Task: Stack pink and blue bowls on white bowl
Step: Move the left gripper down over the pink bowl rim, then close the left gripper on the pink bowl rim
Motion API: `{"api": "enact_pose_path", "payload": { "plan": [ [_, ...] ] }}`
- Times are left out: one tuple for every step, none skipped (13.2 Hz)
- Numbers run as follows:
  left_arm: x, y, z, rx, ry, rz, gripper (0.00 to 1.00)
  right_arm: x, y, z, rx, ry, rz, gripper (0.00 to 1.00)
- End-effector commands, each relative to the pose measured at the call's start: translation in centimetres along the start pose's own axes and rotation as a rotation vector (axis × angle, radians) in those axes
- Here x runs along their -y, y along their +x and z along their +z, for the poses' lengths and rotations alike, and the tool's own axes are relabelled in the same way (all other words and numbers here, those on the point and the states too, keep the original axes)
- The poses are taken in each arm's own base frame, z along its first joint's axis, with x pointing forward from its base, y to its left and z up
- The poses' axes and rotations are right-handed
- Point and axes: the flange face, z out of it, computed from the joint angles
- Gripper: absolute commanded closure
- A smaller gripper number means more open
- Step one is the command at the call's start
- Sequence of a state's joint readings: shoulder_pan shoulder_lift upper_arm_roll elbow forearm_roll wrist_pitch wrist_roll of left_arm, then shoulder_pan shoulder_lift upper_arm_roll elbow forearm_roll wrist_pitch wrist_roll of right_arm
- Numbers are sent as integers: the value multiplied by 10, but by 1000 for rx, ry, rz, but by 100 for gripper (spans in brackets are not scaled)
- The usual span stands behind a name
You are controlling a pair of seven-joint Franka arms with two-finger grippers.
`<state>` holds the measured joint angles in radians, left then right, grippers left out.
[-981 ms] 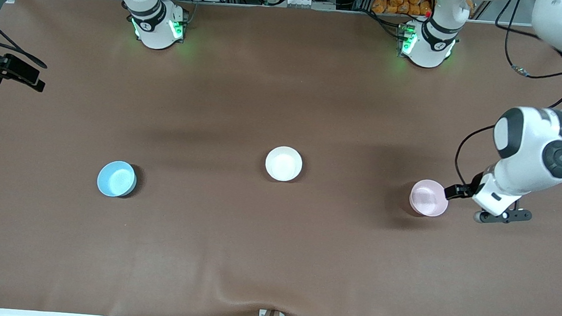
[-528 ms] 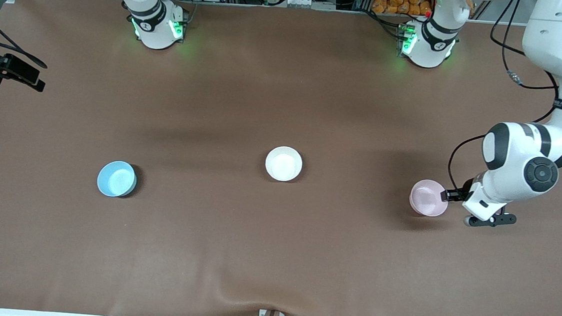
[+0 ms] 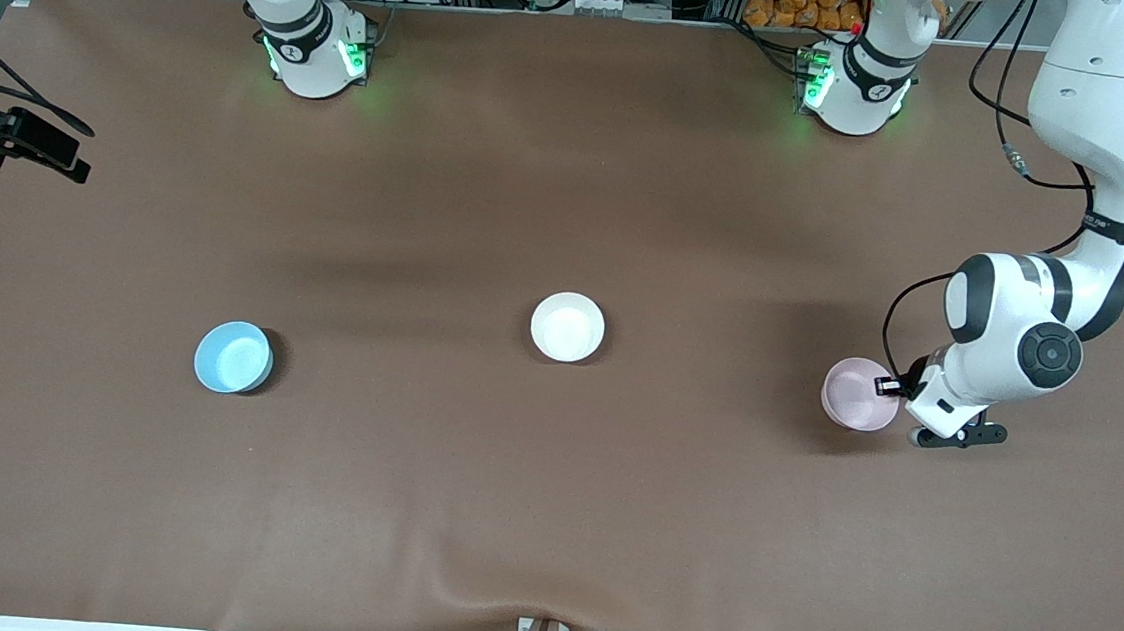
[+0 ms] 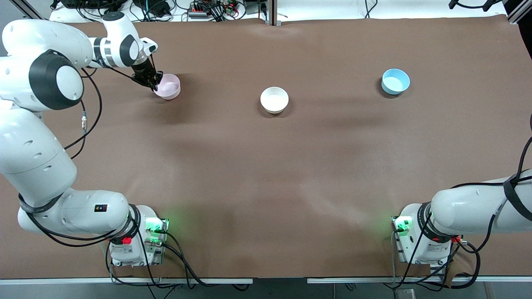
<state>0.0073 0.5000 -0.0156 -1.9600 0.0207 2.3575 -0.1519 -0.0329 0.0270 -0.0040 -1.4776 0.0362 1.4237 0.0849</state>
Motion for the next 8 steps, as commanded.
{"api": "enact_pose_path", "payload": {
  "plan": [
    [-7,-1,-2,-16,4,34,100,1,-4,-3,0,-1,12,0],
    [-8,1,-7,-25,3,36,100,1,-4,-4,-1,-1,11,0],
    [-12,1,-16,-40,-2,42,100,1,-4,-3,-1,-1,12,0],
    [-22,0,-26,-49,-9,56,100,0,-4,-3,-1,-1,13,0],
    [-27,0,-39,-68,-15,53,100,0,-3,-4,-3,-2,13,0],
    [-36,0,-50,-86,-23,65,100,0,-3,-4,-3,-2,13,0],
    [-44,1,-63,-105,-38,64,100,0,-3,-4,-3,-2,13,0],
    [-57,2,-77,-126,-51,63,100,-1,-3,-4,-3,-2,15,0]
  ]
}}
